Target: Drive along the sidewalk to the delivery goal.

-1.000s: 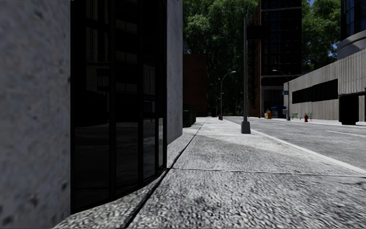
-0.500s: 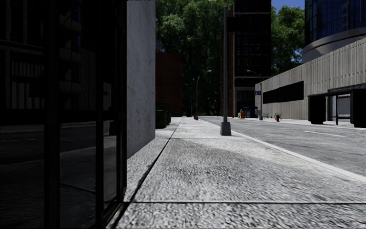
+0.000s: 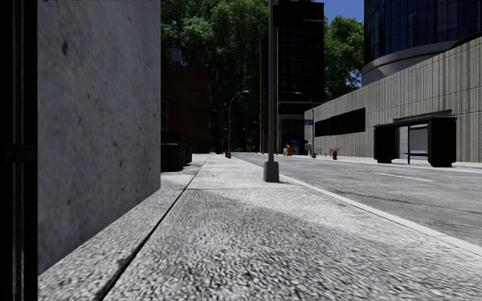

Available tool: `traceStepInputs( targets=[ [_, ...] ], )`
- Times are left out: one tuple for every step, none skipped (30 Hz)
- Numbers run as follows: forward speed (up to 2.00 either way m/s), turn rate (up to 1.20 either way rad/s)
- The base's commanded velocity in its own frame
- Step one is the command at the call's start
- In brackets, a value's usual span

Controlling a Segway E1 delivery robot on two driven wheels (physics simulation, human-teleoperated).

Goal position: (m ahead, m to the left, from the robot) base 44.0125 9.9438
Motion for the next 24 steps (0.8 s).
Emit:
traceStepInputs(
  targets=[
    [2.0,0.0],
    [2.0,0.0],
    [2.0,0.0],
    [2.0,0.0],
    [2.0,0.0],
    [2.0,0.0],
    [2.0,0.0],
    [2.0,0.0],
    [2.0,0.0],
    [2.0,0.0],
    [2.0,0.0],
    [2.0,0.1],
    [2.0,0.1],
    [2.0,0.16],
    [2.0,0.2],
    [2.0,0.21],
    [2.0,0.21],
    [2.0,0.24],
    [2.0,0.27],
    [2.0,0.27],
    [2.0,0.27],
    [2.0,0.27],
    [2.0,0.27],
    [2.0,0.27]
  ],
)
